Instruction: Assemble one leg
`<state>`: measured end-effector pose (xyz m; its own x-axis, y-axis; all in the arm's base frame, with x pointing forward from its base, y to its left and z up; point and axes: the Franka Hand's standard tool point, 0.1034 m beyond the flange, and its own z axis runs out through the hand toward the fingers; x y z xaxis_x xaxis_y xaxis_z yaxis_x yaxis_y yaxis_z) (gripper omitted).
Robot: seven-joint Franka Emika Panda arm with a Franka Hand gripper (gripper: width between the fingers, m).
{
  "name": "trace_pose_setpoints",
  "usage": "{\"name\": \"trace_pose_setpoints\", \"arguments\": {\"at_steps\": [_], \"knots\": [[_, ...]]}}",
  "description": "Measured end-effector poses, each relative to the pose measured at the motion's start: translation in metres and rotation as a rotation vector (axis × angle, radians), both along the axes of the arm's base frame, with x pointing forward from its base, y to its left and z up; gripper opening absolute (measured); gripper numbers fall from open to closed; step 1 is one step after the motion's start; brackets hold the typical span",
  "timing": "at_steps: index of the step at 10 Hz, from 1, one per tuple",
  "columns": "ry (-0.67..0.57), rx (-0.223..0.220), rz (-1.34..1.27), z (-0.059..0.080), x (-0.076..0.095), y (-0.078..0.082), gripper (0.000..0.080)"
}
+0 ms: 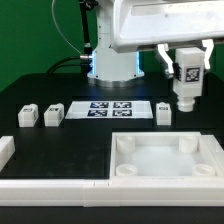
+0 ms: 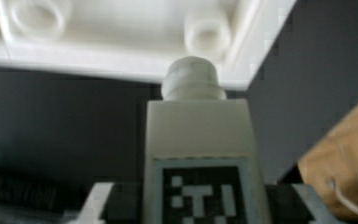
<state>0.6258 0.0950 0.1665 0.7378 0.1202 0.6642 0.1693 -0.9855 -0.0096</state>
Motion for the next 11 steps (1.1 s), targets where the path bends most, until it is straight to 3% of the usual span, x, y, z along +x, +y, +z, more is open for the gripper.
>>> {"name": "trace_pose_setpoints", "arguments": {"at_steps": [1,2,3,7,9,11], "knots": [[-0.011,0.001,-0.008,-0.017,-0.007,-0.004,0.029],[0.105,-0.004,0.008,-0.03,-0.015,-0.001,0.029],[0.069,-0.003,0.005,-0.016,-0.01,-0.002,0.029],[0.099,-0.002,0.011,-0.025,-0.009,0.002,0.029],[0.115,0.008,0.01,-0.039,0.018,0.004,0.029],[0.135,0.023,0.011,-0.061,0.019,0.017,0.029]]}}
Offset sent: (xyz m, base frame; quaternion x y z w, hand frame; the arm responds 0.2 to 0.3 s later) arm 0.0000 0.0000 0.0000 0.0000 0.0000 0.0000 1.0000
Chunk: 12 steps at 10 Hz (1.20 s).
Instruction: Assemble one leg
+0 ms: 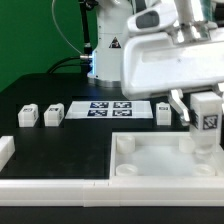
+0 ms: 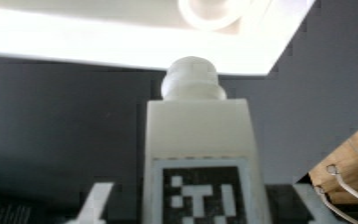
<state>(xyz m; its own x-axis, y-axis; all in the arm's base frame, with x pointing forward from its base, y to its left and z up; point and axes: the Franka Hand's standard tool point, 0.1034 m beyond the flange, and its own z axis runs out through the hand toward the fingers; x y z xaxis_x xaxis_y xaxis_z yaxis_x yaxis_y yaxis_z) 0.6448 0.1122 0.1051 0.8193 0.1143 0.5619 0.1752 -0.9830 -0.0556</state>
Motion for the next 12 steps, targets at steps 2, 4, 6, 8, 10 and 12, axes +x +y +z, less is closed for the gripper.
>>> {"name": "trace_pose_setpoints", "arguments": {"at_steps": [2,4,6,8,10,12], "knots": [[0.006,-0.002,0.011,-0.009,0.001,0.004,0.029],[0.013,-0.003,0.014,-0.012,-0.002,0.005,0.029],[0.015,-0.007,0.014,-0.016,-0.005,0.002,0.029],[0.016,-0.008,0.012,-0.025,-0.008,0.001,0.029],[0.02,-0.008,0.01,-0.032,-0.011,0.001,0.029],[0.027,-0.008,0.009,-0.04,-0.013,0.0,0.029]]}}
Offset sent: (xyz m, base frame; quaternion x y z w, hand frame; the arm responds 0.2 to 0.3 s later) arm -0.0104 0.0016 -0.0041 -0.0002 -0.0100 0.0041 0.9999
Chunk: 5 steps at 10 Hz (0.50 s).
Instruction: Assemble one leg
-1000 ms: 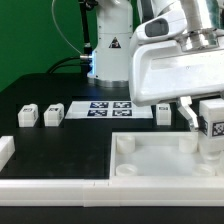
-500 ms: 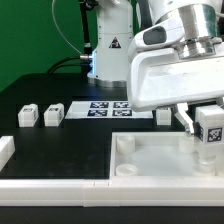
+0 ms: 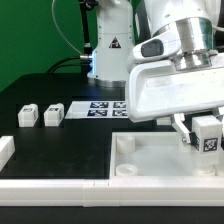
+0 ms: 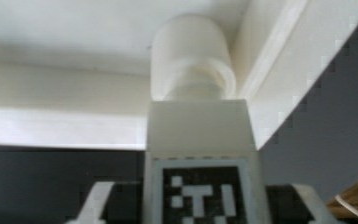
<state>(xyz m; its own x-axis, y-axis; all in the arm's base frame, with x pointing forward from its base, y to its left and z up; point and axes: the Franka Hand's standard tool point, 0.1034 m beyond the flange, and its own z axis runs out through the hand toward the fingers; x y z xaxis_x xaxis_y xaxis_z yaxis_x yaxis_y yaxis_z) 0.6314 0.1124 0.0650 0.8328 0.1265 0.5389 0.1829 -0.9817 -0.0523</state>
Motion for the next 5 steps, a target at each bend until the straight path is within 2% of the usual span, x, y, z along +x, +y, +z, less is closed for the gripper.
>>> {"name": "trace_pose_setpoints", "arguments": {"at_steps": [4,5], "knots": [[0.004,0.0,0.0,-0.0029,-0.0011,0.0002,0.0291],[0.004,0.0,0.0,-0.0029,-0.0011,0.0002,0.052]]}}
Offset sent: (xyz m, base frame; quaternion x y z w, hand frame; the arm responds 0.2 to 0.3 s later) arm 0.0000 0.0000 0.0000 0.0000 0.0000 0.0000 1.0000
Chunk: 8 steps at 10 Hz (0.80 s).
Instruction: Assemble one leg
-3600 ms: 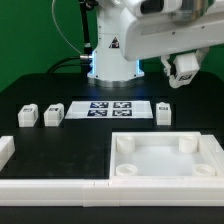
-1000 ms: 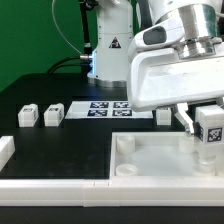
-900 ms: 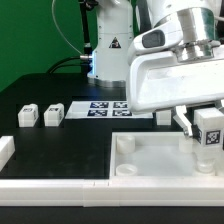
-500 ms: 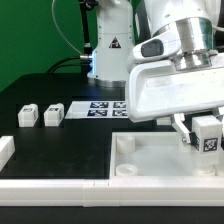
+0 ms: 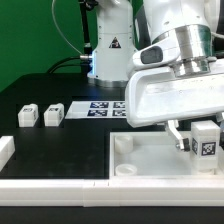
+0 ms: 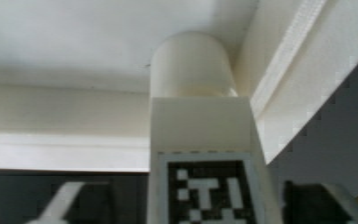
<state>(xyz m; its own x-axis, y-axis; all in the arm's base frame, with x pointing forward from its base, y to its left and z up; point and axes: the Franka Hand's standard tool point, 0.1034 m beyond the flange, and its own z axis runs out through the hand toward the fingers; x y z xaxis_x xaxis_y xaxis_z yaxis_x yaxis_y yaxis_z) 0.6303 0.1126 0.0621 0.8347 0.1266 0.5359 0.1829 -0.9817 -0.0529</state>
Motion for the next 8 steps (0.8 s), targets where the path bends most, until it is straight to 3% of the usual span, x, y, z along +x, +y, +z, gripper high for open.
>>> {"name": "trace_pose_setpoints", "arguments": {"at_steps": [1,2,3,7,8], "knots": [[0.0,0.0,0.0,0.0,0.0,0.0,0.052],[0.0,0.0,0.0,0.0,0.0,0.0,0.0625],[0.0,0.0,0.0,0.0,0.0,0.0,0.0643],[0.0,0.0,0.0,0.0002,0.0001,-0.0001,0.0649],[0.013,-0.001,0.002,0.0071,0.0023,-0.001,0.0649]]}}
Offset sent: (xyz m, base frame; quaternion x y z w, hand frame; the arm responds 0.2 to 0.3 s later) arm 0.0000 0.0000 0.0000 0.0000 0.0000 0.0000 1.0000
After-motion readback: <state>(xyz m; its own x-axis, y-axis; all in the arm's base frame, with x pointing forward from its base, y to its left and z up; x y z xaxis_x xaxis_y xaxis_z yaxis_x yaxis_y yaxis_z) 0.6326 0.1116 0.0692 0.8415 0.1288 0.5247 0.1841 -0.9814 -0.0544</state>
